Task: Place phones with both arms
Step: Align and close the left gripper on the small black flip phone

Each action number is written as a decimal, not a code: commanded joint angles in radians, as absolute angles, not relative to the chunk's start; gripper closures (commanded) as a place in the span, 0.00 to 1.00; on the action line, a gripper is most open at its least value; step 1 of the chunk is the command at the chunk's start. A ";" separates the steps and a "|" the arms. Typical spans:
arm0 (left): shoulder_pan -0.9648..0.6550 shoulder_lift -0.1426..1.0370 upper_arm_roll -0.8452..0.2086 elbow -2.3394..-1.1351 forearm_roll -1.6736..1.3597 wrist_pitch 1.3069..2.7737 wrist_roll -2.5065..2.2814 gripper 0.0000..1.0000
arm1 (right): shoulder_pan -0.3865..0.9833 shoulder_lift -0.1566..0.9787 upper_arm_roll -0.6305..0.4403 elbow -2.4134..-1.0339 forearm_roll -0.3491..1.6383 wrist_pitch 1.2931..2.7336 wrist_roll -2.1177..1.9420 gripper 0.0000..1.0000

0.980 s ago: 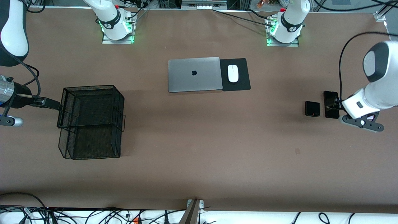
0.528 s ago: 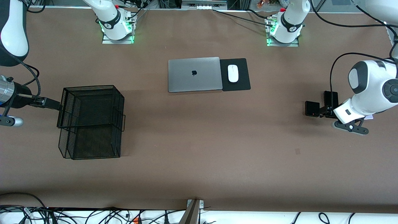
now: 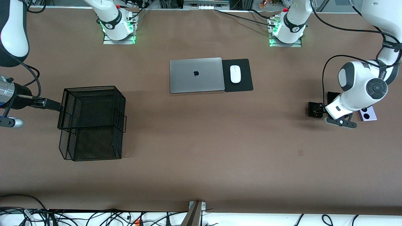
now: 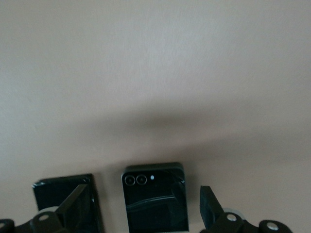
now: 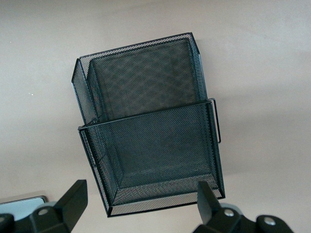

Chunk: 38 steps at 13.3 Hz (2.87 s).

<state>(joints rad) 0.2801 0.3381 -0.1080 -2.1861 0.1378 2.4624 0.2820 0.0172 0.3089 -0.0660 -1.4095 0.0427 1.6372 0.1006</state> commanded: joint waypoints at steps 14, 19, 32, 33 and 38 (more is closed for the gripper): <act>0.302 0.426 -0.118 -2.273 0.138 2.631 0.202 0.00 | 0.015 0.293 -0.064 -1.425 0.041 1.635 0.098 0.00; 0.308 0.422 -0.115 -2.266 0.138 2.631 0.202 0.00 | 0.017 0.293 -0.064 -1.425 0.040 1.635 0.098 0.00; 0.321 0.443 -0.114 -2.260 0.147 2.649 0.195 0.00 | 0.018 0.293 -0.064 -1.425 0.040 1.635 0.098 0.00; 0.324 0.449 -0.114 -2.257 0.149 2.649 0.195 0.00 | 0.018 0.293 -0.063 -1.425 0.040 1.635 0.100 0.00; 0.325 0.462 -0.114 -2.252 0.149 2.671 0.193 0.08 | 0.018 0.293 -0.063 -1.425 0.040 1.635 0.100 0.00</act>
<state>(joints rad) 0.3169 0.4430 -0.1092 -2.2701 0.1378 2.6596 0.2025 0.0175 0.3089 -0.0657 -1.4095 0.0427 1.6372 0.1006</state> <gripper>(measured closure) 0.004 0.000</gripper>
